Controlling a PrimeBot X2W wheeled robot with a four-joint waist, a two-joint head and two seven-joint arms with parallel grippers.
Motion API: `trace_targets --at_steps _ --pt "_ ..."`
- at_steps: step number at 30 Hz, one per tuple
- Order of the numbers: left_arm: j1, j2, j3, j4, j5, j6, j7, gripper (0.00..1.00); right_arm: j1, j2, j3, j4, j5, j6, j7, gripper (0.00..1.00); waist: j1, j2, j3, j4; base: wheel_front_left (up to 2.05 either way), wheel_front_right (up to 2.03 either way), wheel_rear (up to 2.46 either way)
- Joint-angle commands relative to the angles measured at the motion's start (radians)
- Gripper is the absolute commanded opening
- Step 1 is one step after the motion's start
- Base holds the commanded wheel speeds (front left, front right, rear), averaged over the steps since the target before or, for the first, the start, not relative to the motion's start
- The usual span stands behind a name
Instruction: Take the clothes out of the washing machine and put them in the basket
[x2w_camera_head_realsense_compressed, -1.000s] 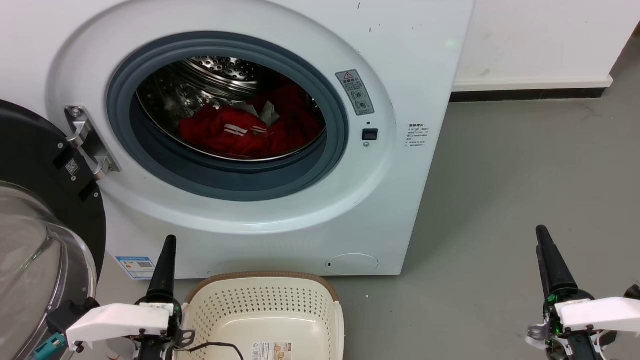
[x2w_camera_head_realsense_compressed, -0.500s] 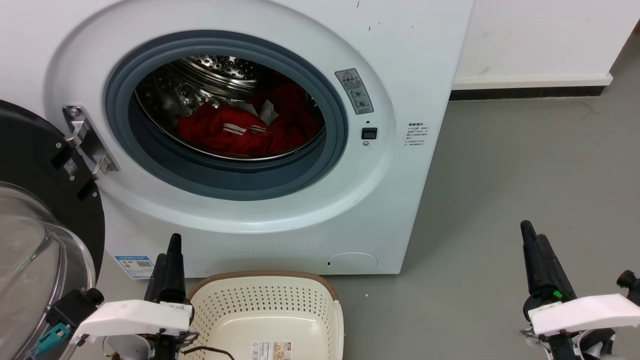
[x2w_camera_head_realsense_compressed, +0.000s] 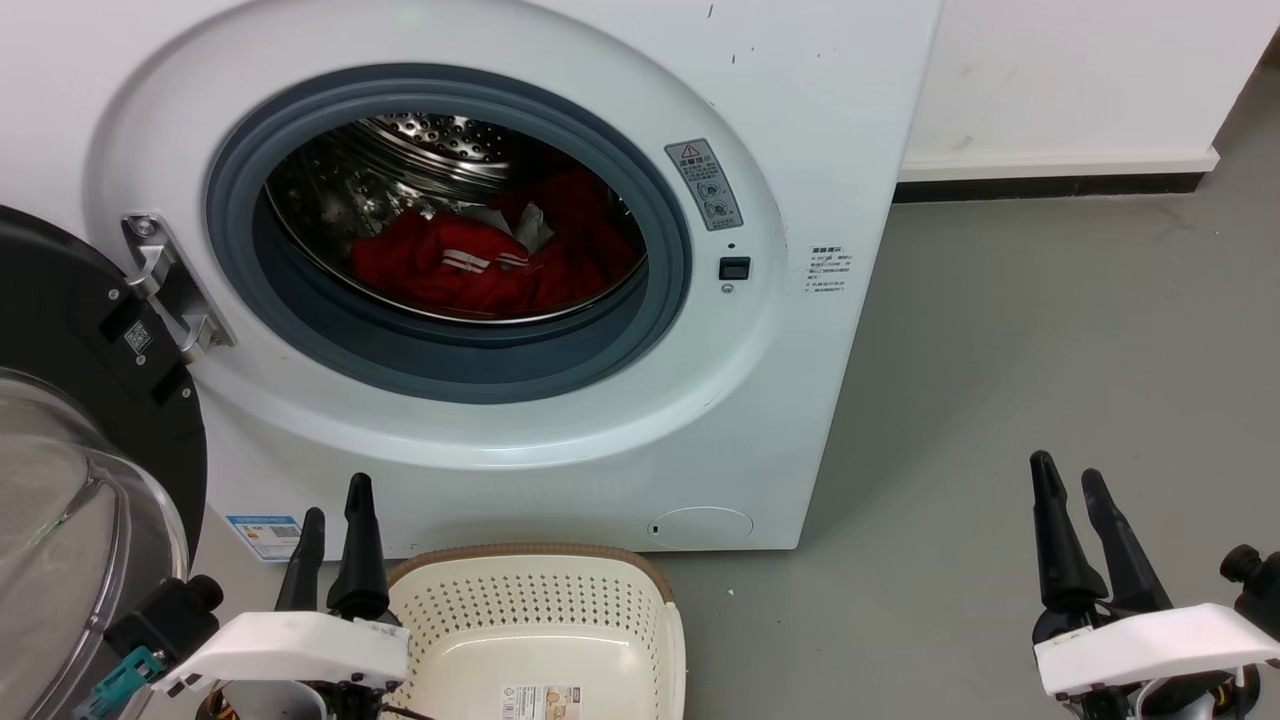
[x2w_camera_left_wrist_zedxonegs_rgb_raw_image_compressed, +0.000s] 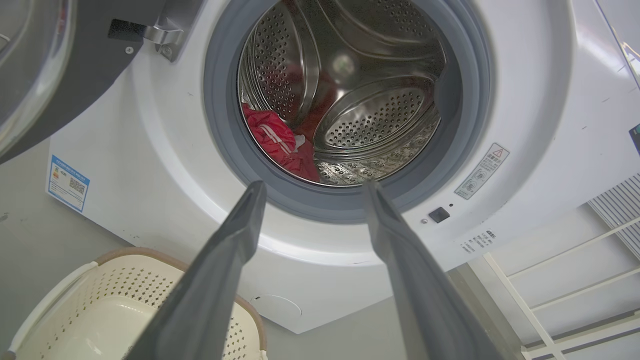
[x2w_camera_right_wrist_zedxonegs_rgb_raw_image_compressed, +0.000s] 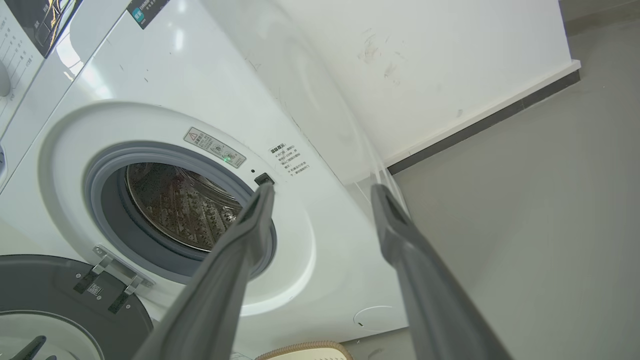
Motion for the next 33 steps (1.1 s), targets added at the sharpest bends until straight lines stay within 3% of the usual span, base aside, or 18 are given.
trace_targets --at_steps 1,33 --pt "-0.003 0.004 -0.003 -0.021 0.031 0.002 -0.009 1.0 -0.001 -0.005 0.004 -0.023 -0.033 0.0 -0.012 1.0 0.0 -0.0001 0.0 0.0 0.0 0.0 0.0" --pt "0.043 0.005 -0.04 -0.059 0.38 0.027 -0.094 1.0 0.056 -0.005 0.0 -0.14 -0.376 0.0 -0.098 1.0 0.0 -0.0001 0.003 -0.008 0.0 0.0 0.0"
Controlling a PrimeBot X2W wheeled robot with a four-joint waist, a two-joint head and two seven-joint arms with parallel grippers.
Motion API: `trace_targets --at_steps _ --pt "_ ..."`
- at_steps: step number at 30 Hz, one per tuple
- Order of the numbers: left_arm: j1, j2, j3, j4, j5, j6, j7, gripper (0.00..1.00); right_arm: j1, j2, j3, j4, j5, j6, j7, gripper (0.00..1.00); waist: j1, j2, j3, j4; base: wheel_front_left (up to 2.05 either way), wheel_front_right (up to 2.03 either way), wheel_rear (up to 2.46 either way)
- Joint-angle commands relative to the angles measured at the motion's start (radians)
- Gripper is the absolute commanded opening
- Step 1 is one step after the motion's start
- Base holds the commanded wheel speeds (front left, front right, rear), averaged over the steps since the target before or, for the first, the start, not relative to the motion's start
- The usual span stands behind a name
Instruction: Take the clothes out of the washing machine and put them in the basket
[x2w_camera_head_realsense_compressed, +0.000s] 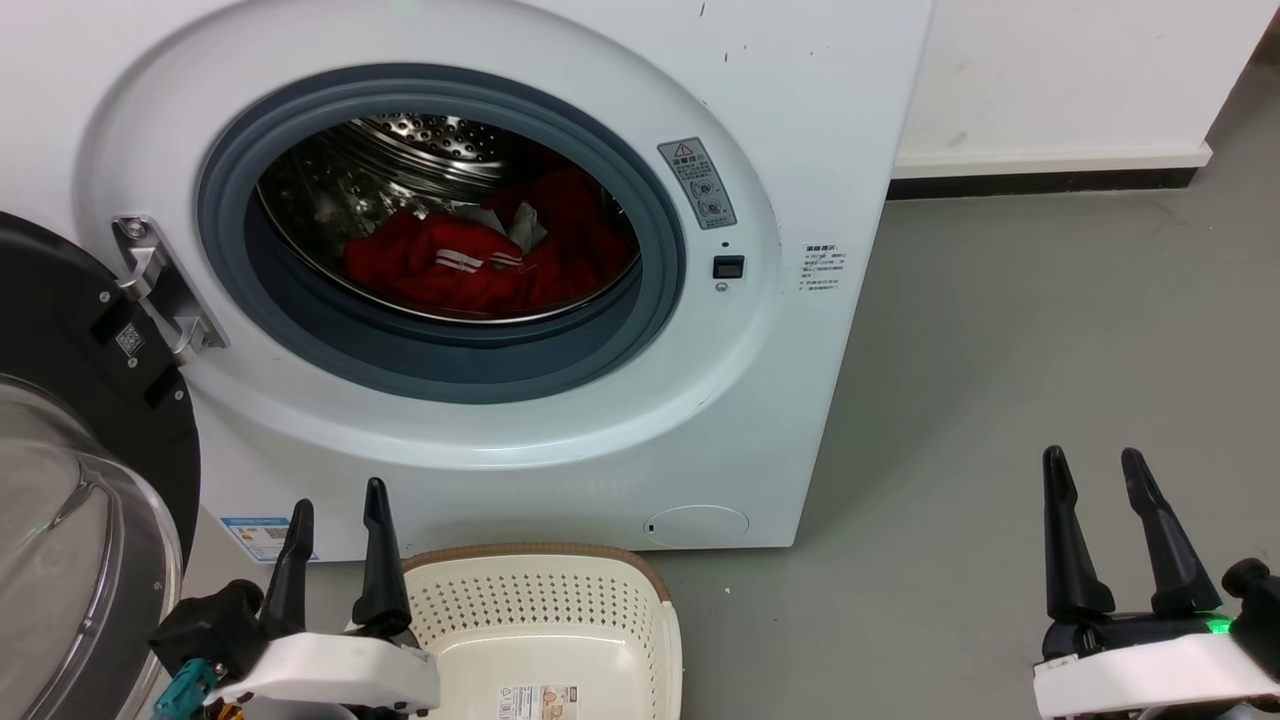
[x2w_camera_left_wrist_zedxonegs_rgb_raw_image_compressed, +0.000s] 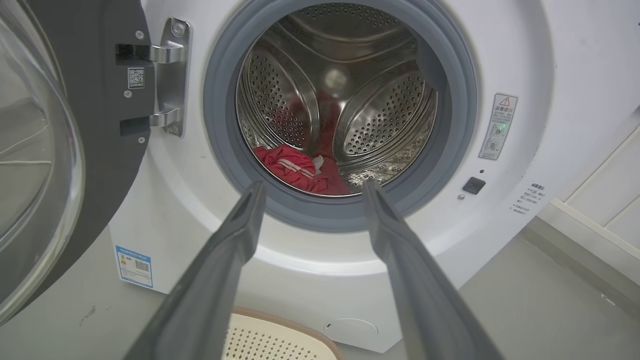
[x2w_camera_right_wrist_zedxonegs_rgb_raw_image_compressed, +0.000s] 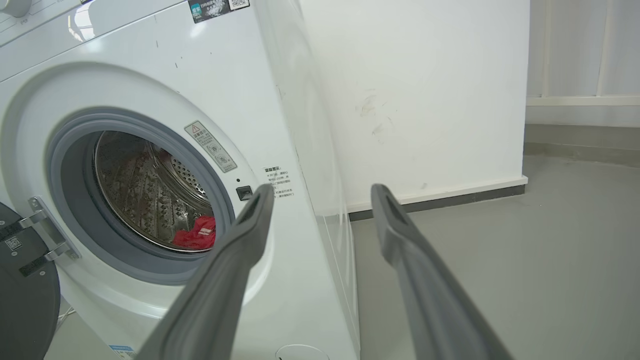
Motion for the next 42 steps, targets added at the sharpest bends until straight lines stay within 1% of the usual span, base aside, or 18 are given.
trace_targets --at_steps 1,7,11,12,17,42 --pt "0.002 0.004 -0.003 -0.013 0.026 0.001 -0.009 1.0 0.004 -0.005 0.001 -0.02 -0.026 0.0 -0.011 1.0 0.0 0.0 0.001 0.0 0.0 0.0 0.0" --pt "0.009 0.004 -0.008 -0.021 0.078 0.005 -0.023 1.0 0.016 -0.005 0.002 -0.037 -0.074 0.0 -0.025 1.0 0.0 0.0 0.002 0.0 0.0 0.0 0.0" --pt "0.014 0.004 -0.01 -0.026 0.114 0.0 -0.032 1.0 0.022 -0.005 0.003 -0.045 -0.105 0.0 -0.033 1.0 0.0 0.0 0.002 -0.001 0.0 0.0 0.0" --pt "0.018 0.004 -0.011 -0.029 0.139 -0.004 -0.038 1.0 0.027 -0.005 0.003 -0.051 -0.13 0.0 -0.04 1.0 0.0 0.0 0.003 -0.001 0.0 0.0 0.0" --pt "0.023 0.004 -0.009 -0.031 0.182 -0.004 -0.048 1.0 0.036 -0.005 0.003 -0.057 -0.168 0.0 -0.051 1.0 0.0 0.0 0.004 -0.002 0.0 0.0 0.0" --pt "0.053 0.004 -0.014 -0.035 0.349 0.015 -0.096 1.0 0.07 -0.005 0.01 -0.084 -0.322 0.0 -0.098 1.0 0.0 0.0 0.01 -0.008 0.0 0.0 0.0"
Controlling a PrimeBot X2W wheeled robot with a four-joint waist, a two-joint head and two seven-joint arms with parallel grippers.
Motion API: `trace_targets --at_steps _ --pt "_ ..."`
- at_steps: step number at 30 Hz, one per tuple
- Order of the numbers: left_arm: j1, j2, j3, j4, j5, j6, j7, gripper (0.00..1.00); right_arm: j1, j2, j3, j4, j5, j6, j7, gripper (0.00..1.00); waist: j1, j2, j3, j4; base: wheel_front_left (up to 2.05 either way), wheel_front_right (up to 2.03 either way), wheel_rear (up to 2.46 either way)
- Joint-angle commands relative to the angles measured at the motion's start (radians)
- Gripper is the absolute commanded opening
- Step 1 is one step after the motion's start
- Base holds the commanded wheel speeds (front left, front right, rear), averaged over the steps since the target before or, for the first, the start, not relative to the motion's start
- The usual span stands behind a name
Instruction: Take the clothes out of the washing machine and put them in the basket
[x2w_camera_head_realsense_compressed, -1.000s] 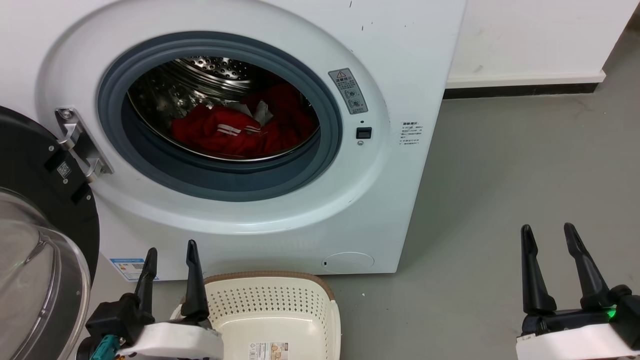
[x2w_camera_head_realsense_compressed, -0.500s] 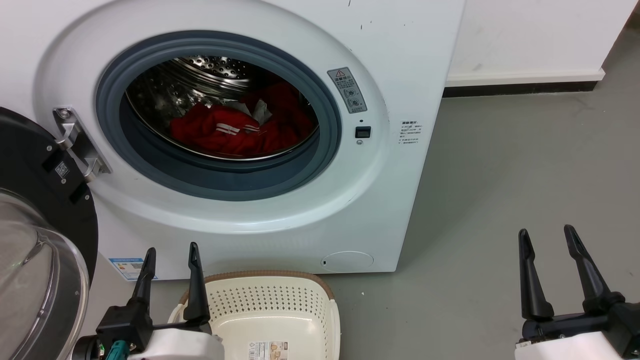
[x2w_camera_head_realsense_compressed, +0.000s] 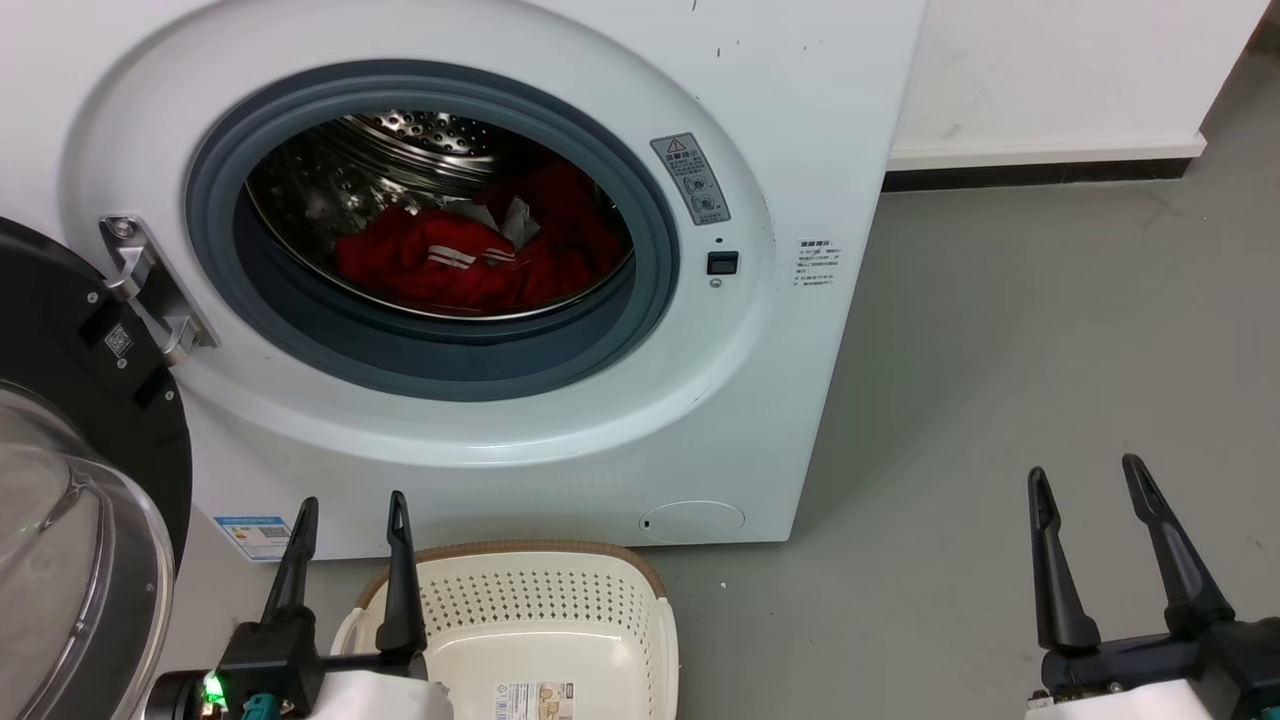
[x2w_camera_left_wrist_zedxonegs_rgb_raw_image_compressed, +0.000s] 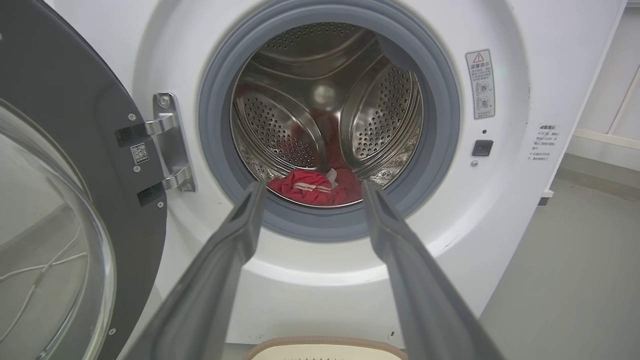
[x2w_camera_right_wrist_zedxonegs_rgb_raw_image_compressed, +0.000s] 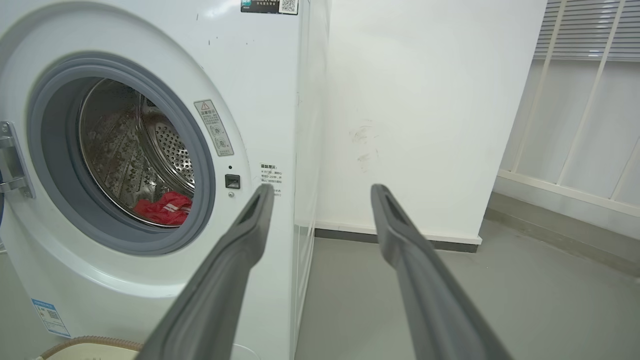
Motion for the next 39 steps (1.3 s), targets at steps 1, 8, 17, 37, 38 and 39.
trace_targets --at_steps 1,8,17,37,38,39 --pt "0.01 0.003 0.0 -0.006 0.021 0.006 -0.01 1.0 0.01 -0.004 0.002 -0.009 -0.024 0.0 -0.01 1.0 0.0 0.0 0.0 -0.001 0.0 0.0 0.0" --pt "0.014 0.003 0.002 0.007 -0.001 0.009 -0.008 1.0 0.012 -0.004 -0.004 0.005 0.001 0.0 -0.008 1.0 0.0 0.0 -0.002 -0.001 0.0 0.0 0.0" --pt "0.014 0.003 -0.001 0.01 0.003 0.012 -0.007 1.0 0.014 -0.003 -0.004 0.011 0.015 0.0 -0.008 1.0 0.0 0.0 -0.002 0.003 0.0 0.0 0.0" --pt "-0.279 0.042 0.125 0.171 0.029 -0.079 -0.007 1.0 -0.098 -0.003 0.021 -0.018 0.025 0.0 -0.008 1.0 0.0 0.0 0.166 -0.08 0.0 0.0 0.0" --pt "-0.312 0.049 0.136 0.186 0.031 -0.08 -0.007 1.0 -0.11 -0.003 0.021 -0.02 0.027 0.0 -0.008 1.0 0.0 0.0 0.187 -0.089 0.0 0.0 0.0" --pt "-0.346 0.057 0.143 0.198 0.033 -0.085 -0.007 1.0 -0.119 -0.003 0.022 -0.022 0.03 0.0 -0.008 1.0 0.0 0.0 0.208 -0.097 0.0 0.0 0.0"
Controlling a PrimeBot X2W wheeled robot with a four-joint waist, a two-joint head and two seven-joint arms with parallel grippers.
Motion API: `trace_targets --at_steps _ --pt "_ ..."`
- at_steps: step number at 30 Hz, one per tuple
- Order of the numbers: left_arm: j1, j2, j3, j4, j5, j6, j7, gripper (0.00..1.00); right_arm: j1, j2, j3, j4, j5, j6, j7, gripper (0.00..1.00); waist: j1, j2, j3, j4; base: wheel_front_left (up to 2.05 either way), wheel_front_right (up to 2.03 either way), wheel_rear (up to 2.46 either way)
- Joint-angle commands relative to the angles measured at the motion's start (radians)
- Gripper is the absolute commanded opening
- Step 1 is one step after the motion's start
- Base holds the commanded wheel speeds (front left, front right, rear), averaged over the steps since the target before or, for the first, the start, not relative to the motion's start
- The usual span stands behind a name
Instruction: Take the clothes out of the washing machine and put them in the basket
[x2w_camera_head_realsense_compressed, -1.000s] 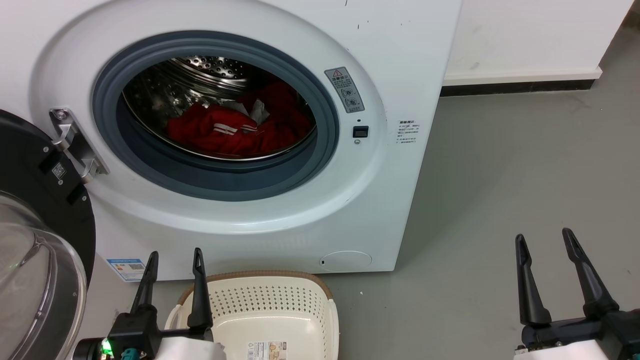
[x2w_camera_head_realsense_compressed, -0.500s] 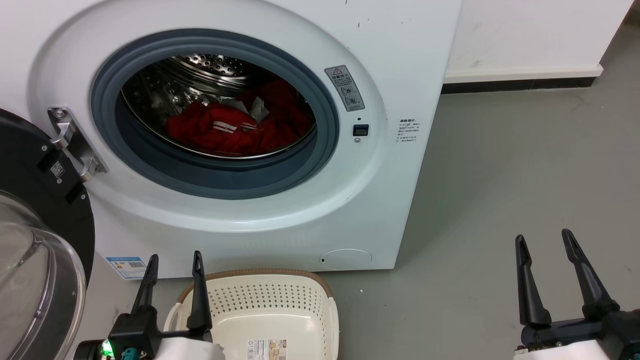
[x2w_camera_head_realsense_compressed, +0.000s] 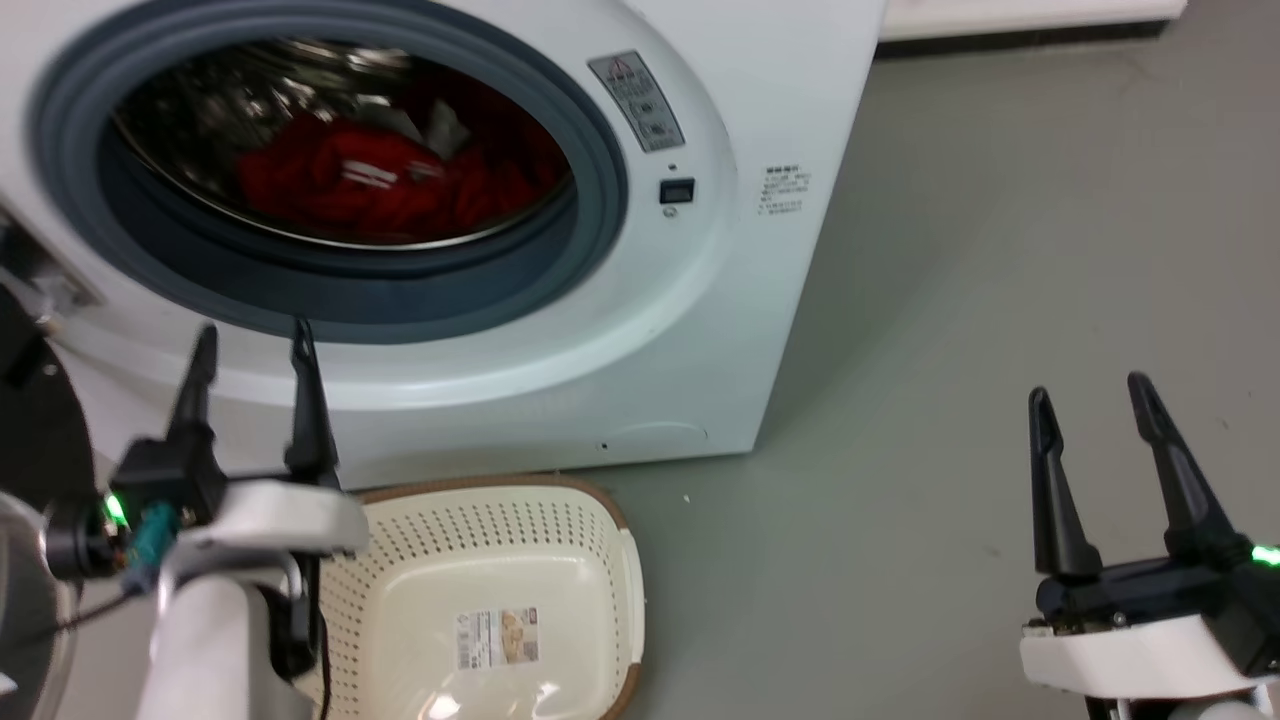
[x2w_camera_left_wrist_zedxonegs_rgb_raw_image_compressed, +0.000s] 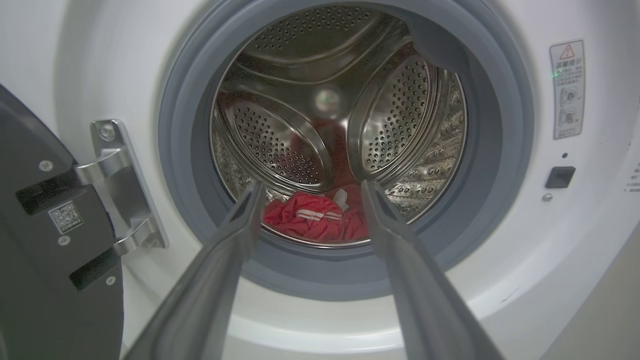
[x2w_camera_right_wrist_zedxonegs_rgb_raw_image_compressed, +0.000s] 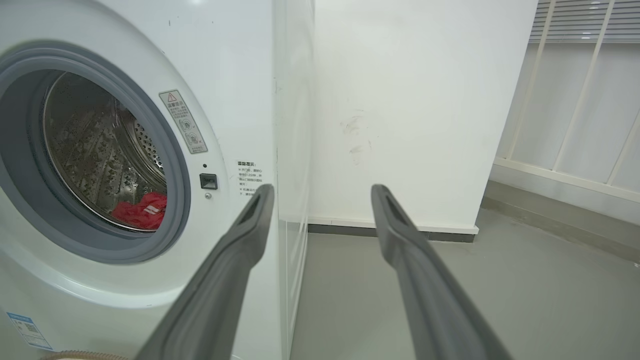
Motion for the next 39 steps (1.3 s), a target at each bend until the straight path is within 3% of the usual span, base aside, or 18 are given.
trace_targets --at_steps 1,14,22,31,39 --pt "-0.086 0.024 0.015 0.027 0.012 -0.008 -0.003 1.0 -0.042 -0.001 0.0 -0.009 0.01 -0.001 -0.002 1.0 0.0 0.0 0.095 -0.048 0.0 0.0 0.0" --pt "-0.473 0.141 0.043 0.246 0.045 -0.02 -0.003 1.0 -0.175 -0.001 0.0 -0.028 0.063 -0.001 -0.002 1.0 0.0 0.0 0.321 -0.138 0.0 0.0 0.0" --pt "-0.732 0.243 0.019 0.471 0.078 -0.021 0.01 1.0 -0.236 -0.001 0.009 -0.049 0.104 -0.001 -0.002 1.0 0.0 0.0 0.427 -0.199 0.0 0.0 0.0" --pt "-1.003 0.328 -0.033 0.621 0.116 -0.039 0.25 1.0 -0.265 -0.001 0.019 -0.064 0.135 -0.001 -0.002 1.0 0.0 0.0 0.511 -0.228 0.0 0.0 0.0" --pt "-1.177 0.408 -0.095 0.713 0.127 -0.083 0.566 1.0 -0.281 -0.001 0.017 -0.08 0.163 -0.001 -0.002 1.0 0.0 0.0 0.566 -0.242 0.0 0.0 0.0"
